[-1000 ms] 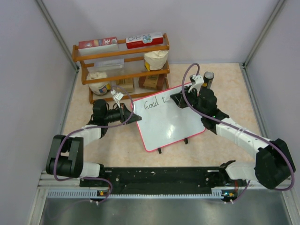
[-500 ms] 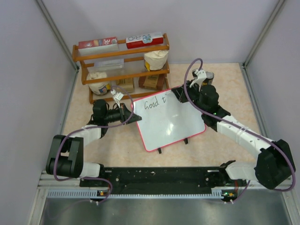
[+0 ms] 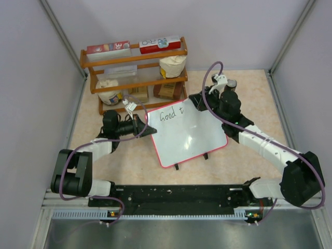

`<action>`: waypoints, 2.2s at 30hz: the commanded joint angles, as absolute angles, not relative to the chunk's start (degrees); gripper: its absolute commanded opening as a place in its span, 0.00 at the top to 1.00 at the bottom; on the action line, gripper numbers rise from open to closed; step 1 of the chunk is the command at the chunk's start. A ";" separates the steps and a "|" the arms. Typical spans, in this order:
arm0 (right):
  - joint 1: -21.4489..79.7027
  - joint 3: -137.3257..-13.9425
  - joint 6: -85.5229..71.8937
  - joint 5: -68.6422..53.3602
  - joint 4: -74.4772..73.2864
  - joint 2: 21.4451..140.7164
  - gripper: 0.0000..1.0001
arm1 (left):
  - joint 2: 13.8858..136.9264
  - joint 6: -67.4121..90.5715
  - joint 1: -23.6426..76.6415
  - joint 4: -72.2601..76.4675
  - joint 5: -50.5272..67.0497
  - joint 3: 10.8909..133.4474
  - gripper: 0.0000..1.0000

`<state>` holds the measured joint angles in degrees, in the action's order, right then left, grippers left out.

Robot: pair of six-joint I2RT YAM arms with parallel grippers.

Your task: Write a sentence on the whiteboard

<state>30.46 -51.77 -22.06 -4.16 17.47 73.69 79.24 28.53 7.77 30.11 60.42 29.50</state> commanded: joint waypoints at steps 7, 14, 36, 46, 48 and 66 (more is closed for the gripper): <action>29.71 -50.89 -20.92 -3.25 18.28 74.18 1.00 | 80.42 15.12 10.28 24.52 58.89 26.54 1.00; 29.79 -48.87 -20.74 -3.78 17.58 74.27 1.00 | 80.33 15.12 10.28 24.61 58.89 26.46 1.00; 29.79 -43.94 -20.83 -5.19 16.08 70.66 1.00 | 80.24 15.12 10.28 24.61 58.80 26.46 1.00; 29.79 -46.93 -21.45 -4.13 17.49 71.98 1.00 | 80.24 15.03 10.37 24.61 58.89 26.46 1.00; 29.71 -47.55 -21.45 -3.96 17.58 72.33 1.00 | 80.24 15.03 10.37 24.61 58.89 26.46 1.00; 29.79 -52.21 -20.83 -1.85 16.44 74.00 1.00 | 80.16 15.03 10.46 24.52 58.89 26.45 1.00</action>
<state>30.28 -48.95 -22.06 -4.43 15.88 73.23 79.24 28.56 7.77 29.65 60.12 29.41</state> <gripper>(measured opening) 0.120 0.070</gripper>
